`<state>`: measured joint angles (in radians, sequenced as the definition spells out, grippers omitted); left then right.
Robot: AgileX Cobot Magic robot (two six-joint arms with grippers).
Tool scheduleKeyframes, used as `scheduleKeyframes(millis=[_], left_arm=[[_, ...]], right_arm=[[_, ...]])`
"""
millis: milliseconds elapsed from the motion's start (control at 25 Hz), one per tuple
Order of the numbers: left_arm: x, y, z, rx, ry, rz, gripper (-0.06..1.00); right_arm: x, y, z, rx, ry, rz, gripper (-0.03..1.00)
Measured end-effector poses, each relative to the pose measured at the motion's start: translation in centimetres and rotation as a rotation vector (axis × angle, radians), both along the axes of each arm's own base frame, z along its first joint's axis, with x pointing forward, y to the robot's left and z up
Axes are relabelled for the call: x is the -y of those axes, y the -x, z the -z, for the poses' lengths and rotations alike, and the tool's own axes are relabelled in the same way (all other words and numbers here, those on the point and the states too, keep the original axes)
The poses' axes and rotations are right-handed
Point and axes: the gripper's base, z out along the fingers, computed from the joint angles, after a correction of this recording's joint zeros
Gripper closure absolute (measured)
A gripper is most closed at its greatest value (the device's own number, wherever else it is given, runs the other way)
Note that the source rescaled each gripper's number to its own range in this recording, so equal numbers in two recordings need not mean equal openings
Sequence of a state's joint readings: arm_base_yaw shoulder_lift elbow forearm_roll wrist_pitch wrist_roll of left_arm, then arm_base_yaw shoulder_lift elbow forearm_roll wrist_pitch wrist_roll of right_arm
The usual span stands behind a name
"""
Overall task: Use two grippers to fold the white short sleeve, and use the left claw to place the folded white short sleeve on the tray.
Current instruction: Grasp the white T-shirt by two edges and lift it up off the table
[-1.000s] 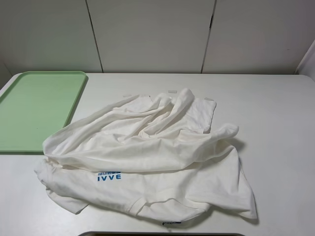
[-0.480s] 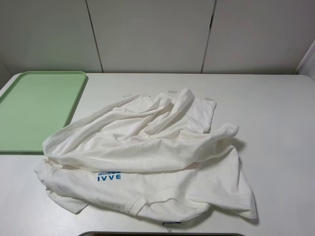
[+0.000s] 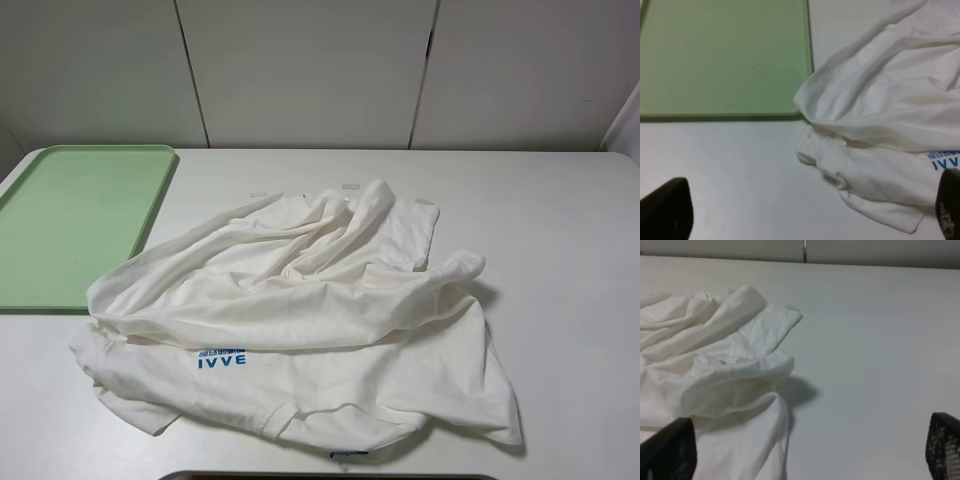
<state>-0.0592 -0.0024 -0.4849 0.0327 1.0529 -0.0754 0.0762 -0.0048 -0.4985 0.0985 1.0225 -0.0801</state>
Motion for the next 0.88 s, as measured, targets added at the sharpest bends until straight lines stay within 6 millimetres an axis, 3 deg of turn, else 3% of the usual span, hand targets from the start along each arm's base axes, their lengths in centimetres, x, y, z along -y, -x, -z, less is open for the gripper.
scheduleKeyframes(millis=[600,880], left_arm=[[0.1,0.0,0.0,0.002,-0.016,0.061,-0.02],[0.7,0.2,-0.8,0.052,0.012,0.174,0.02]], right_arm=[[0.0,0.0,0.0,-0.003,-0.02,0.009,-0.03],[-1.1,-0.1,-1.4,0.016,-0.059,-0.117,-0.03]])
